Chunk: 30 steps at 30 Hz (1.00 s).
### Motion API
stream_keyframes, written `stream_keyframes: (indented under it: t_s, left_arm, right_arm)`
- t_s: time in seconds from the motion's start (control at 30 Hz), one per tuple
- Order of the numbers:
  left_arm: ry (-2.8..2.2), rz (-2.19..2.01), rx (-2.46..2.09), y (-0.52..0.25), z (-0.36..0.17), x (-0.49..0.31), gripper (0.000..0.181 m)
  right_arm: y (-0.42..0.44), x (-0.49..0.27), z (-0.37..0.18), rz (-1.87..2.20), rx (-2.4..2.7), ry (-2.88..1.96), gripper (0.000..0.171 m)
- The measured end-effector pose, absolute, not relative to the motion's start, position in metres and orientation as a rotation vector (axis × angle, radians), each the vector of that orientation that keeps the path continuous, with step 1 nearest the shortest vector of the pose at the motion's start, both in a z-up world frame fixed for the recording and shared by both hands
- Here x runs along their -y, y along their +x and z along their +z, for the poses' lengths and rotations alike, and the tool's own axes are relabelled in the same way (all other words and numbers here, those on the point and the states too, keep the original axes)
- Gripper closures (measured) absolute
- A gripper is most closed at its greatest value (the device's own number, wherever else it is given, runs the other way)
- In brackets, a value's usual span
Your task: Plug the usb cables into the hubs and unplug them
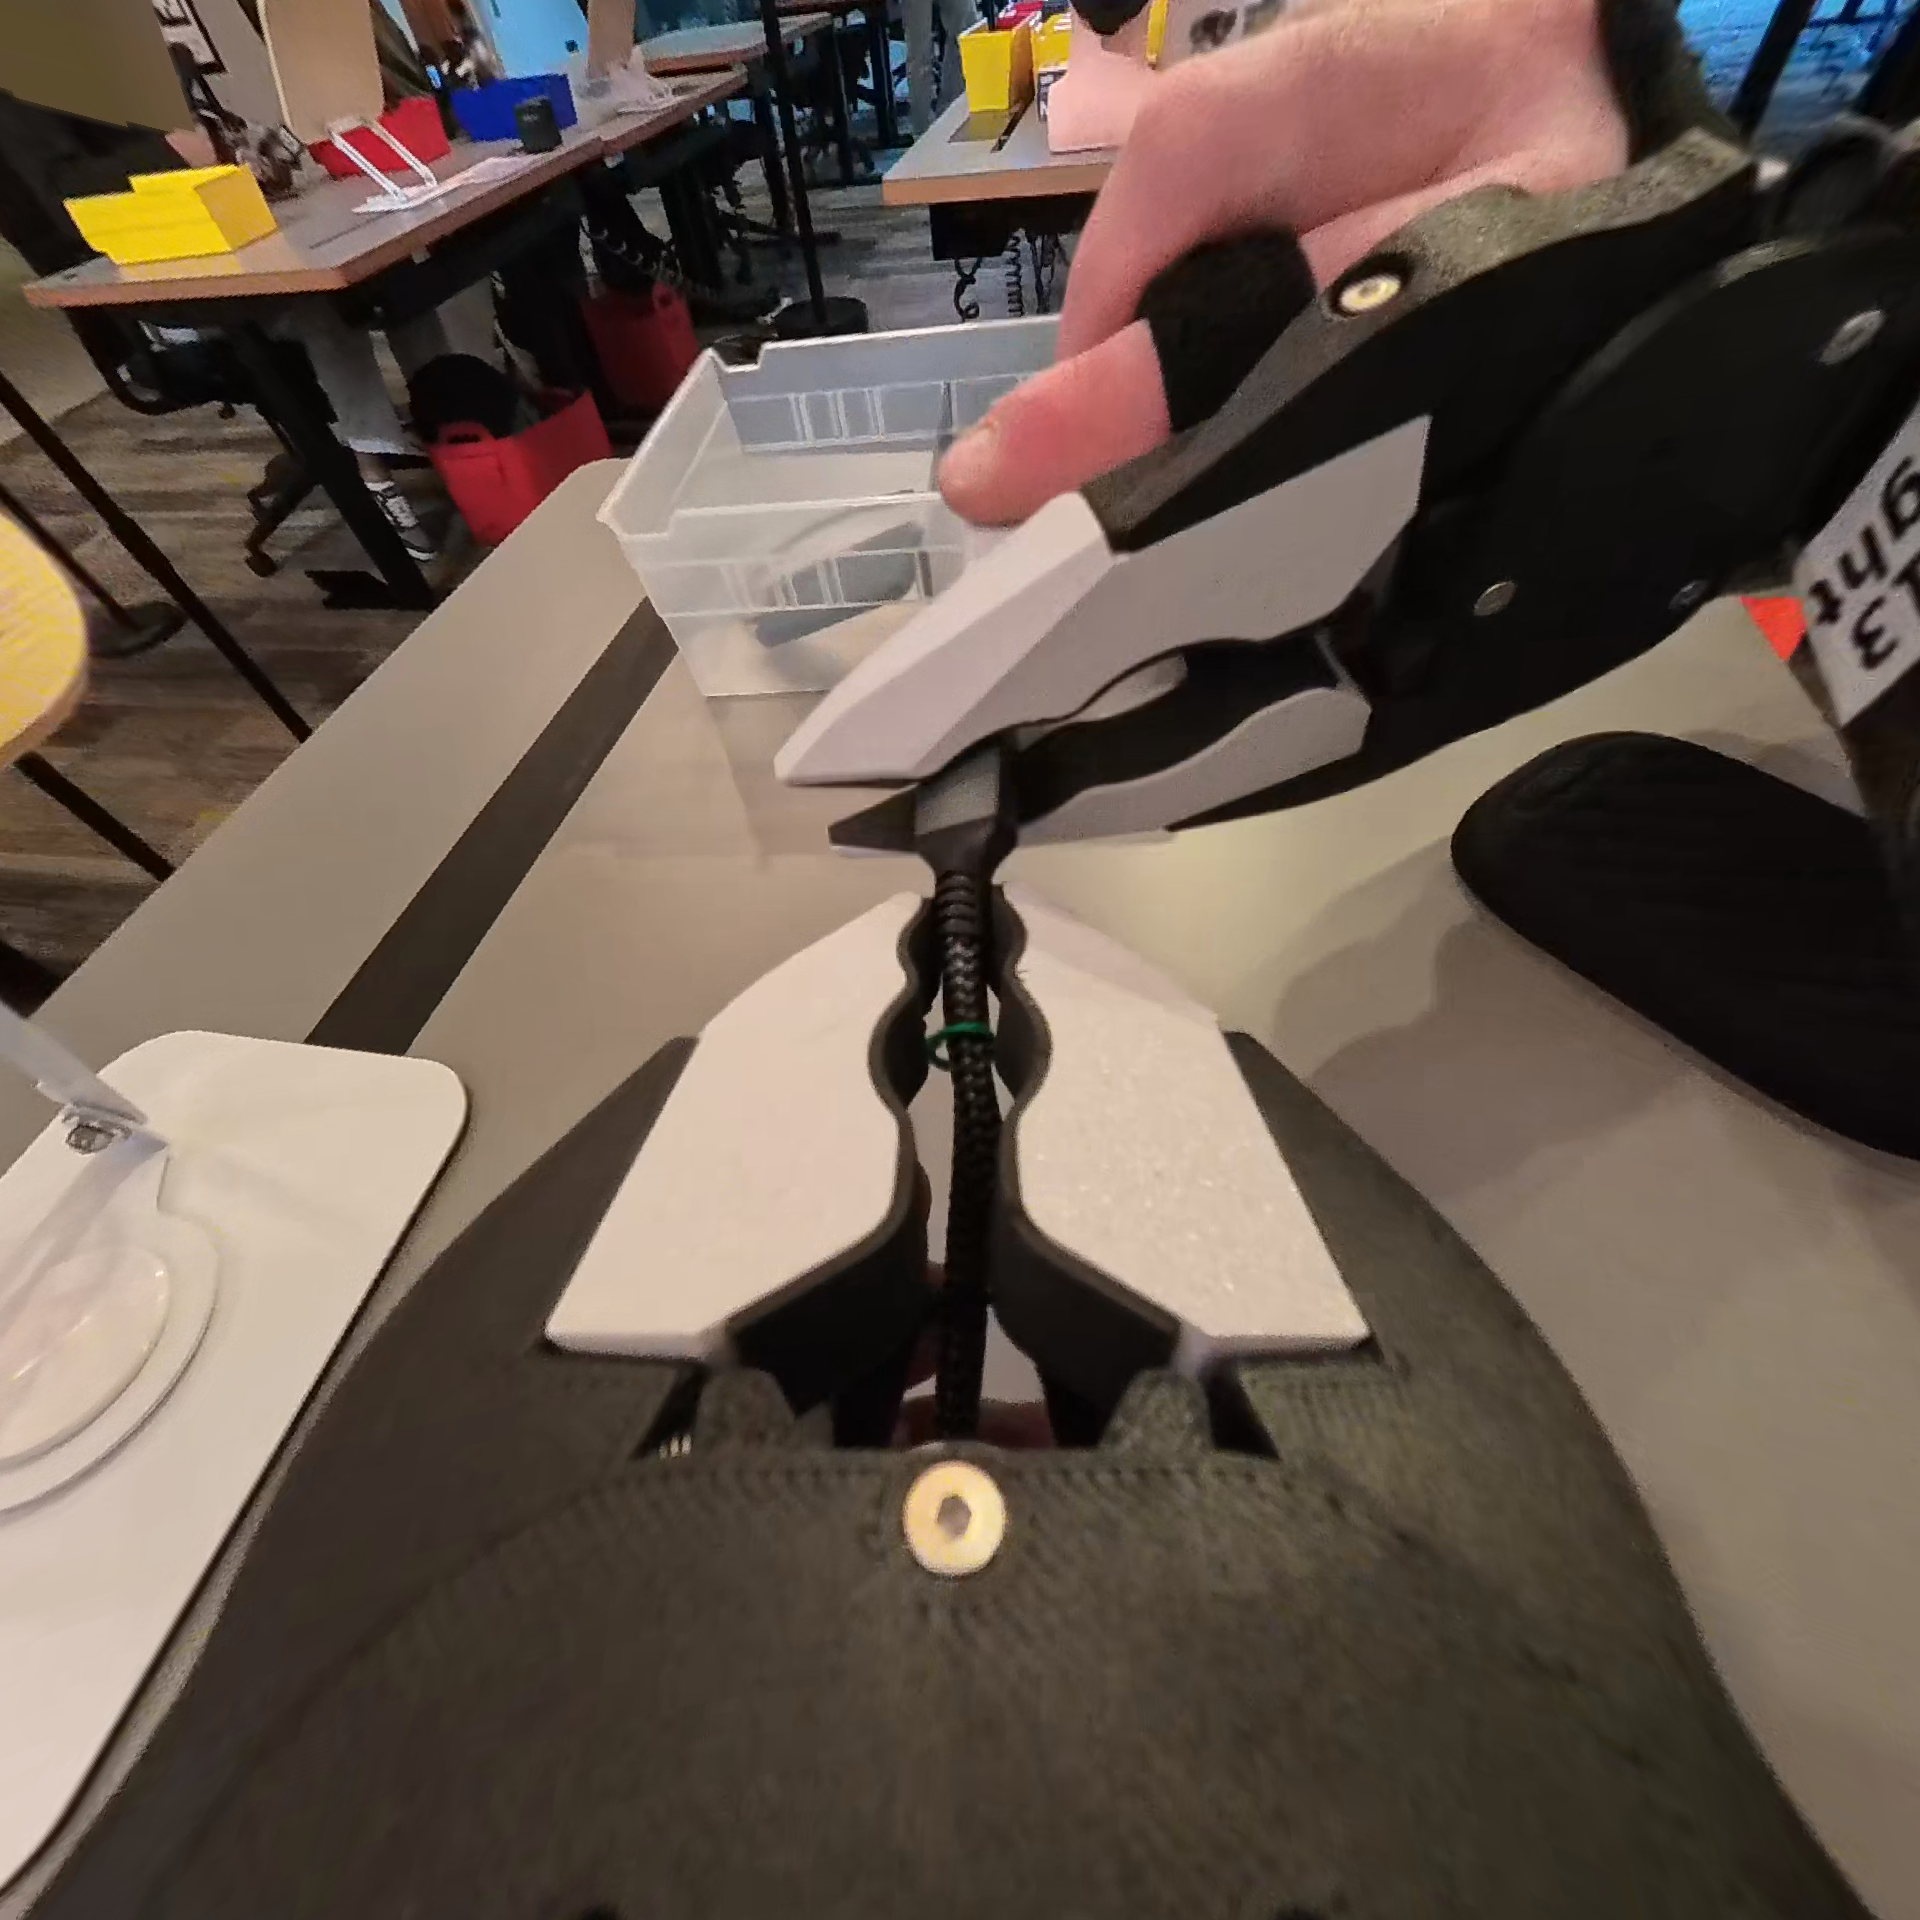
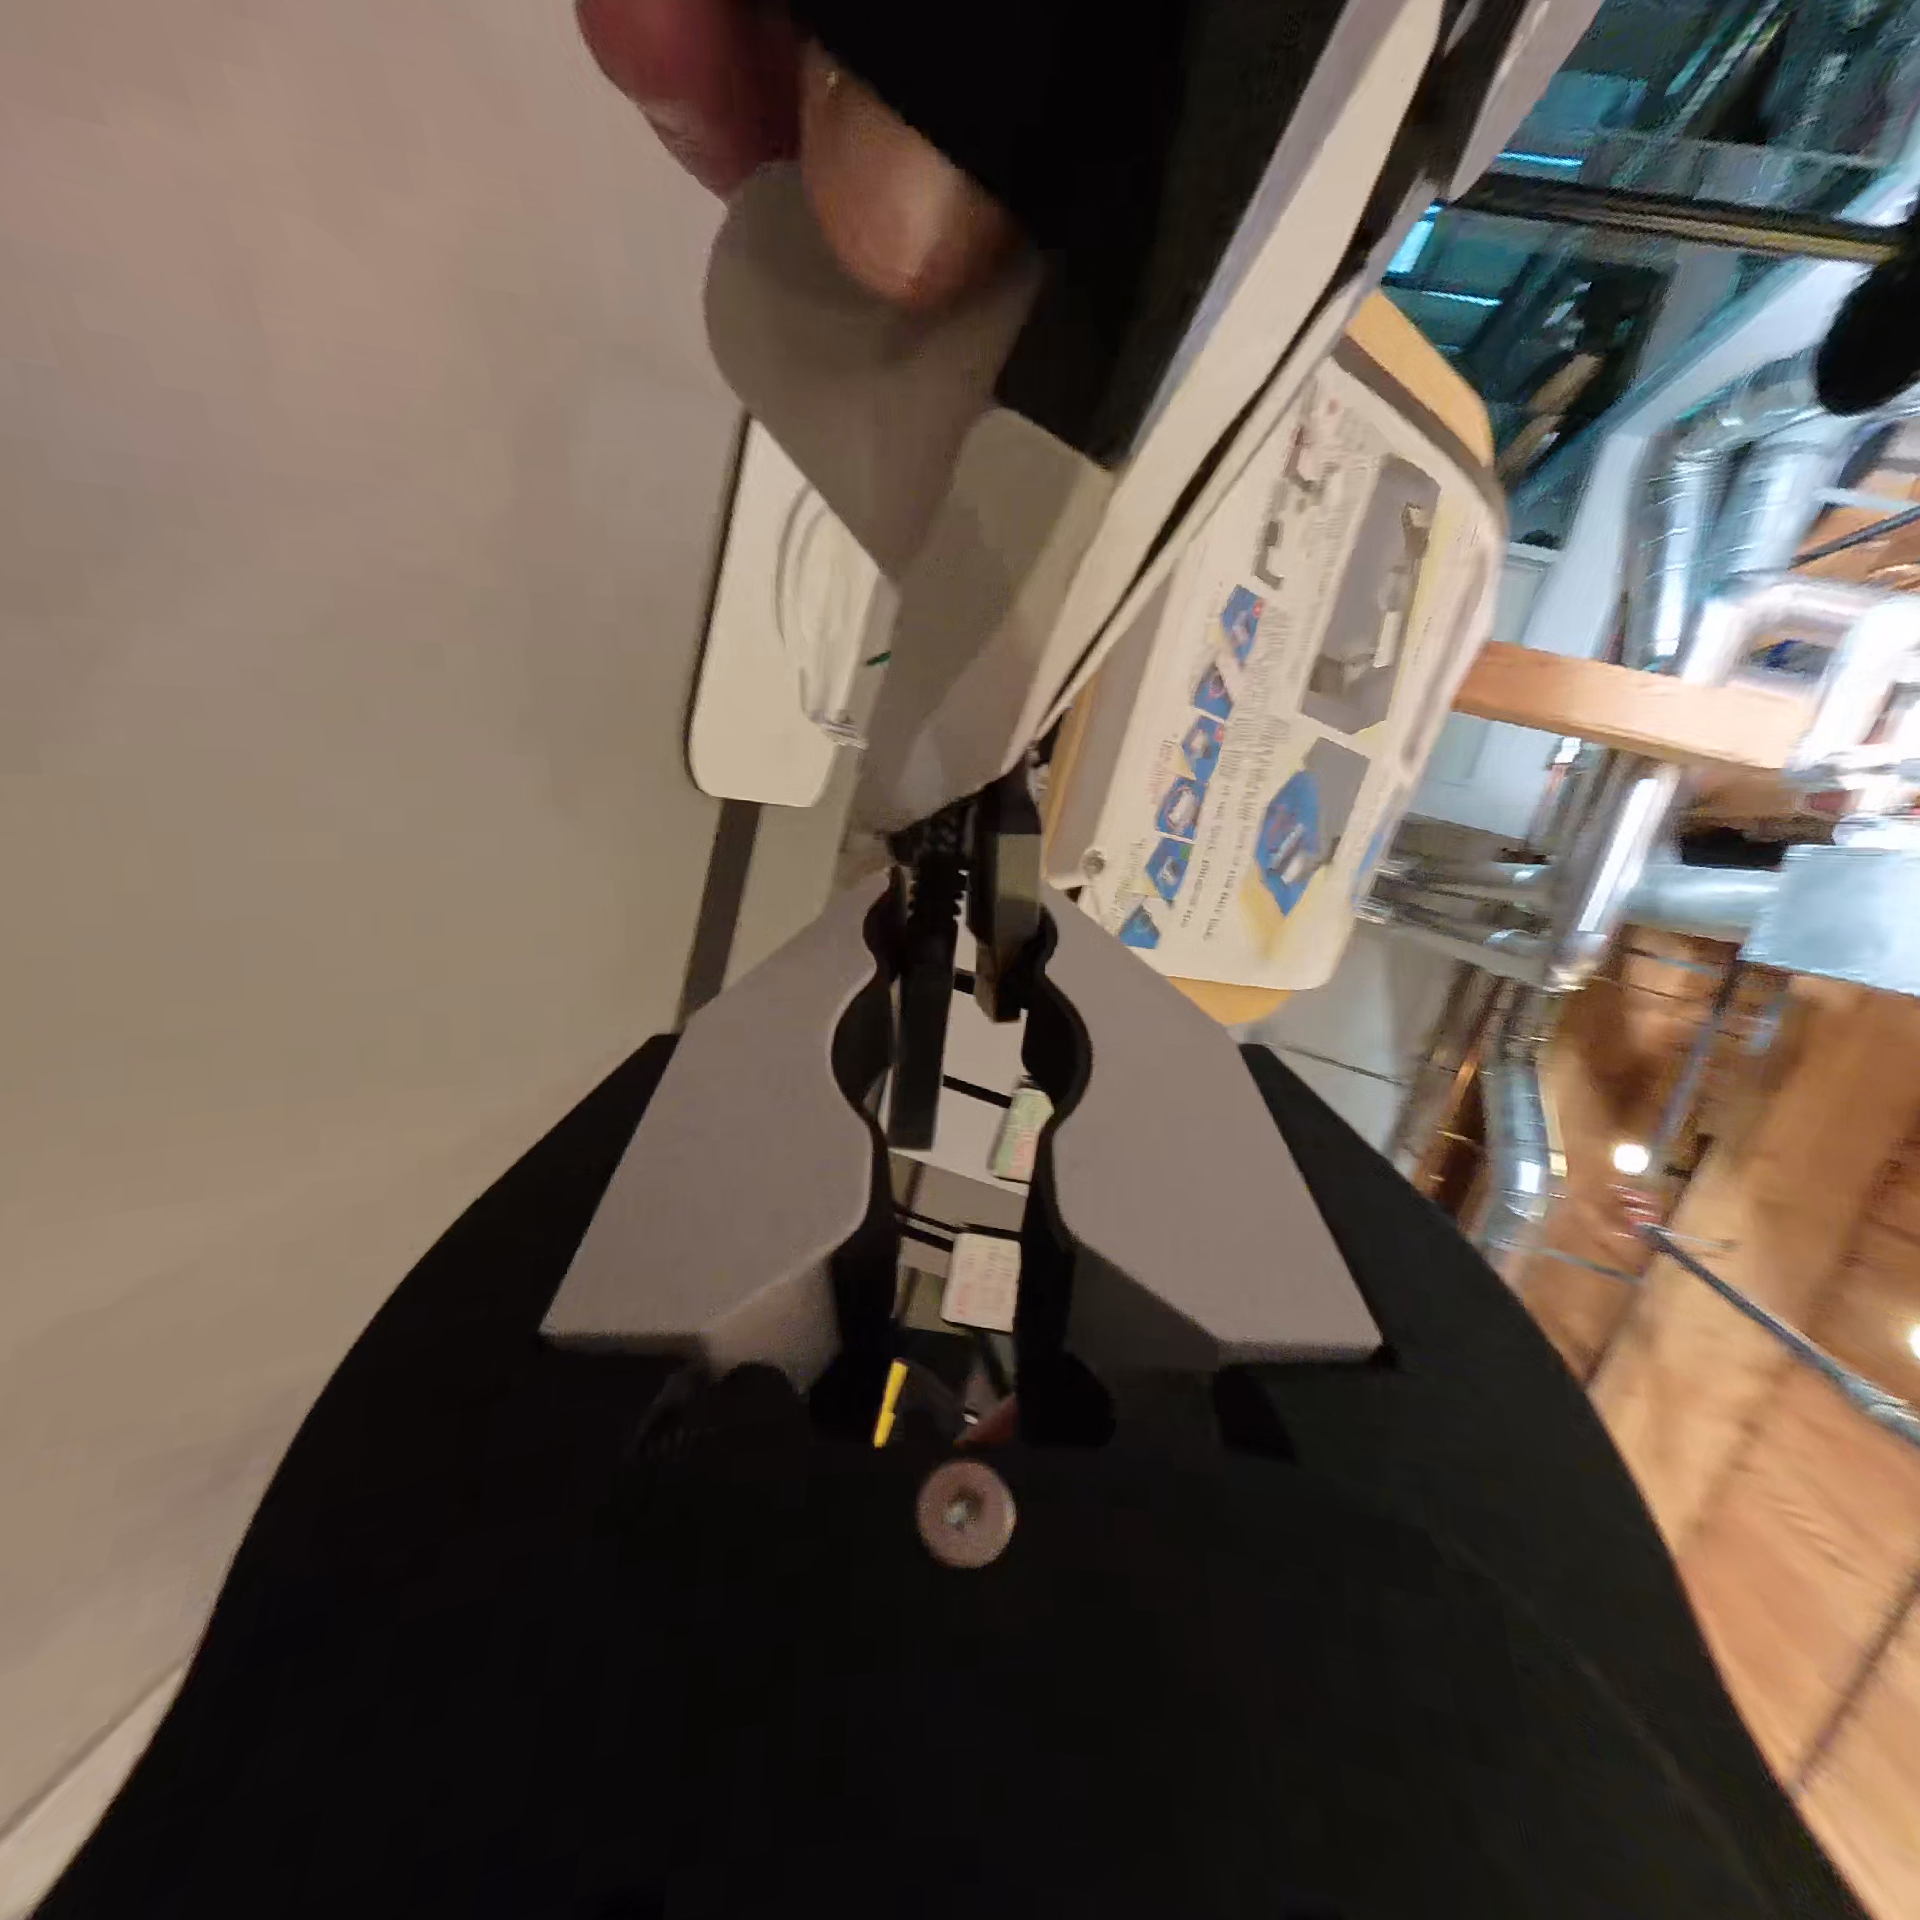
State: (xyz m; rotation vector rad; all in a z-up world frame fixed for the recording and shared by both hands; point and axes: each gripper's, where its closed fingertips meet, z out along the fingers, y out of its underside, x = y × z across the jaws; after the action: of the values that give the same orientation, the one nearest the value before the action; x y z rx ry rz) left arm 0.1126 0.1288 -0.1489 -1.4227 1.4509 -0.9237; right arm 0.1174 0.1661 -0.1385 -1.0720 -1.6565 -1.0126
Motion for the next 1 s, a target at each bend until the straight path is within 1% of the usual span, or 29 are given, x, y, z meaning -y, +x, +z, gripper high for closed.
stream_keyframes:
  t_s: [0.03, 0.1, 0.23, 0.27, 0.3, 0.33, 0.37, 0.43, 0.53, 0.6, 0.67, 0.77, 0.87, 1.0]
  left_arm:
    - [-1.417, -0.928, -1.447, 0.114, -0.149, -0.128, 0.174]
    - [-1.417, -0.940, -1.422, 0.118, -0.146, -0.127, 0.173]
    - [-1.309, -0.942, -1.311, 0.116, -0.111, -0.127, 0.125]
    - [-1.272, -0.950, -1.269, 0.112, -0.097, -0.127, 0.118]
    - [-1.242, -0.939, -1.230, 0.108, -0.085, -0.129, 0.116]
    - [-1.230, -0.919, -1.198, 0.102, -0.076, -0.133, 0.118]
    - [-1.228, -0.897, -1.177, 0.097, -0.070, -0.137, 0.124]
    - [-1.217, -0.859, -1.163, 0.088, -0.065, -0.143, 0.144]
    - [-1.229, -0.883, -1.153, 0.084, -0.067, -0.148, 0.159]
    - [-1.255, -0.873, -1.151, 0.085, -0.074, -0.153, 0.162]
    - [-1.267, -0.859, -1.170, 0.086, -0.081, -0.155, 0.160]
    - [-1.290, -0.824, -1.172, 0.087, -0.090, -0.161, 0.161]
    - [-1.304, -0.828, -1.189, 0.090, -0.098, -0.162, 0.163]
    - [-1.322, -0.802, -1.228, 0.095, -0.110, -0.162, 0.162]
  right_arm:
    - [0.119, -0.165, -0.138, -0.998, 1.647, -1.084, 0.159]
    - [0.125, -0.164, -0.139, -0.929, 1.619, -1.166, 0.159]
    - [0.158, -0.164, -0.126, -0.884, 1.529, -1.306, 0.160]
    - [0.173, -0.164, -0.118, -0.883, 1.492, -1.339, 0.160]
    - [0.192, -0.164, -0.109, -0.895, 1.456, -1.368, 0.160]
    - [0.214, -0.164, -0.098, -0.904, 1.415, -1.401, 0.160]
    - [0.237, -0.162, -0.087, -0.904, 1.374, -1.434, 0.160]
    - [0.288, -0.154, -0.069, -0.903, 1.346, -1.492, 0.160]
    - [0.378, -0.142, -0.061, -0.966, 1.343, -1.634, 0.159]
    - [0.426, -0.133, -0.068, -0.947, 1.374, -1.702, 0.160]
    - [0.466, -0.122, -0.082, -0.929, 1.415, -1.796, 0.160]
    - [0.510, -0.110, -0.108, -0.923, 1.480, -1.914, 0.159]
    - [0.532, -0.100, -0.143, -0.899, 1.588, -2.036, 0.159]
    - [0.533, -0.098, -0.192, -0.828, 1.729, -2.121, 0.159]
